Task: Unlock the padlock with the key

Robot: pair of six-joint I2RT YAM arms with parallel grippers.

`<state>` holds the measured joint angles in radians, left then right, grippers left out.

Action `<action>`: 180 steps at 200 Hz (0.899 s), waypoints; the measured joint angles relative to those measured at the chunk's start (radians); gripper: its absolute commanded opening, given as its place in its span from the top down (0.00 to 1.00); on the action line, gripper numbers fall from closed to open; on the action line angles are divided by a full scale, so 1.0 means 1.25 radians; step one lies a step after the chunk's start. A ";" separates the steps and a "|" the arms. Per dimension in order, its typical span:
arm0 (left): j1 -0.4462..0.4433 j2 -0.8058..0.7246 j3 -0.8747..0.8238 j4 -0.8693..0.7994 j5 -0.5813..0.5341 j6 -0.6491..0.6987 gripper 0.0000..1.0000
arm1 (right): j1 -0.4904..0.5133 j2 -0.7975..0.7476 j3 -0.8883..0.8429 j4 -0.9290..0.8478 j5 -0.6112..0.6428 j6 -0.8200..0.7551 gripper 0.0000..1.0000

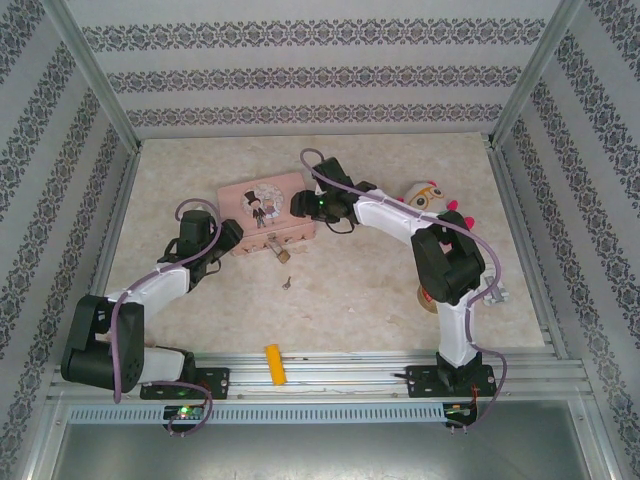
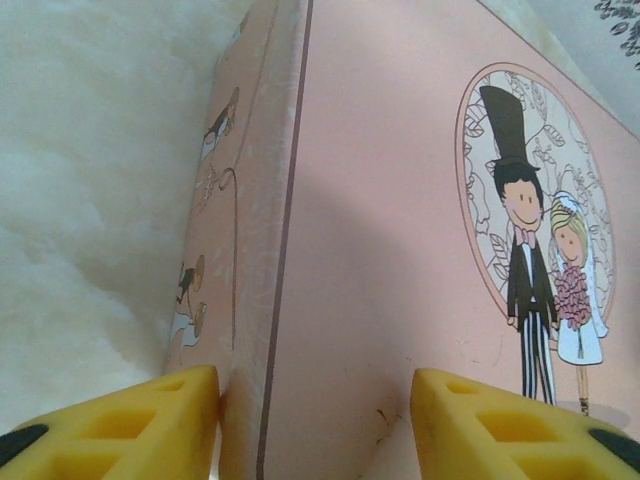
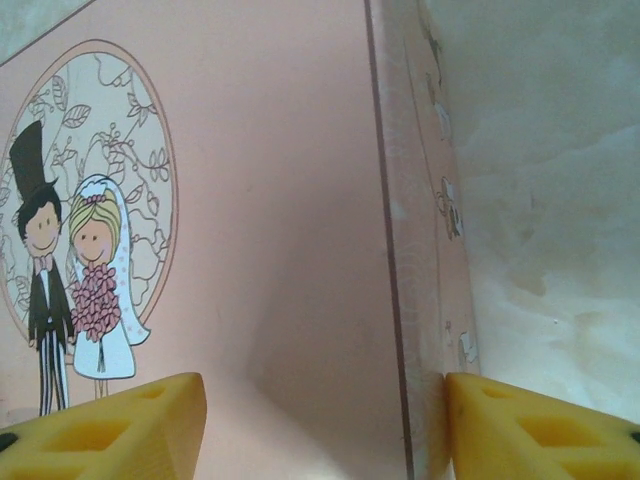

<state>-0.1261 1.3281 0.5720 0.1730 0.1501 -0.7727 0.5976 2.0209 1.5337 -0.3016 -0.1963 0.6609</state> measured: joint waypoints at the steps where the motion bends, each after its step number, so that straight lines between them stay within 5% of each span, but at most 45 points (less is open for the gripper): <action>1: 0.000 0.000 0.000 0.000 0.000 0.000 0.43 | 0.000 0.000 0.002 -0.002 0.000 -0.001 0.33; 25: -0.004 -0.002 0.000 0.002 0.001 -0.007 0.34 | 0.000 -0.005 0.020 -0.029 0.007 -0.028 0.32; 68: -0.009 -0.057 0.001 -0.002 -0.011 -0.001 0.00 | 0.001 -0.108 -0.013 -0.083 0.095 -0.053 0.34; 124: -0.009 -0.161 0.006 -0.054 -0.046 0.031 0.01 | 0.114 -0.273 -0.130 -0.196 0.273 -0.018 0.41; 180: -0.009 -0.278 0.000 -0.101 -0.130 0.077 0.01 | 0.316 -0.187 -0.153 -0.298 0.310 0.094 0.49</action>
<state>-0.1379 0.9810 0.5724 0.0463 -0.0128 -0.6765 0.9928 1.7866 1.3430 -0.6739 0.1909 0.7788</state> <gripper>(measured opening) 0.992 0.516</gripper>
